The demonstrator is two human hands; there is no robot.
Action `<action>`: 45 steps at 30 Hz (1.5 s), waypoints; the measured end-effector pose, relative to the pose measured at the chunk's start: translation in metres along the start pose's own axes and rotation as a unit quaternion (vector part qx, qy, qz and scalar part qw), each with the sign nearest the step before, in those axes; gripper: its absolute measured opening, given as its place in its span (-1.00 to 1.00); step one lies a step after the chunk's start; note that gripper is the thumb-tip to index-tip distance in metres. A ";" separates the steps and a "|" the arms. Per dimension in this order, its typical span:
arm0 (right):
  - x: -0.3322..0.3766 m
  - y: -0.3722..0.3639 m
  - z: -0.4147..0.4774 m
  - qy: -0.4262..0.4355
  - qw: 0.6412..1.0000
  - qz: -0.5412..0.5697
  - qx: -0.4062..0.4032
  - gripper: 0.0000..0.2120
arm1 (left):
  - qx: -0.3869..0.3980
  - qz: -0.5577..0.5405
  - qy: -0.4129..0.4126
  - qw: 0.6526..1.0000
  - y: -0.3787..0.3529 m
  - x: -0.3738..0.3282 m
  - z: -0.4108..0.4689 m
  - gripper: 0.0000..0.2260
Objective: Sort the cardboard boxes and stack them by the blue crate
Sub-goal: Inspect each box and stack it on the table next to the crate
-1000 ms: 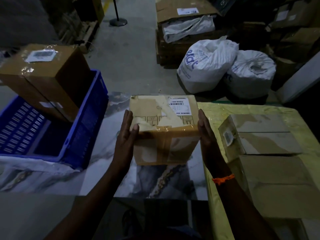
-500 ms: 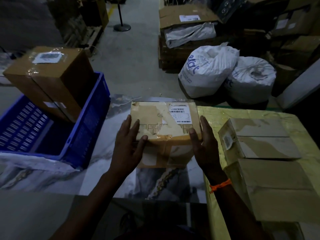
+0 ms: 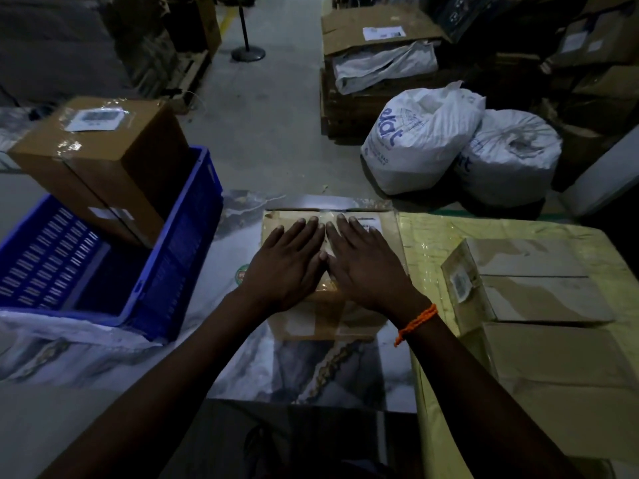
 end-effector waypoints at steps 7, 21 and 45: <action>-0.002 -0.004 0.003 -0.007 1.000 0.028 0.010 -0.21 | 0.002 0.018 0.000 1.000 -0.005 0.001 0.003 -0.42; -0.003 0.001 -0.036 0.028 0.999 0.017 -0.044 -0.34 | -0.029 0.012 -0.026 0.999 0.013 -0.009 -0.027 -0.38; -0.023 0.019 -0.040 -0.046 0.969 0.212 -0.118 -0.35 | -0.077 -0.065 0.005 0.995 0.011 0.010 -0.031 -0.42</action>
Point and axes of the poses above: each hand's wrist, its own z-axis towards the middle knuckle, its own y-axis out of the back of the hand, x = y × z, the point moved 7 cm from there along z, towards the middle knuckle, and after that the axes turned 1 degree about z, right-handed, at the moved point
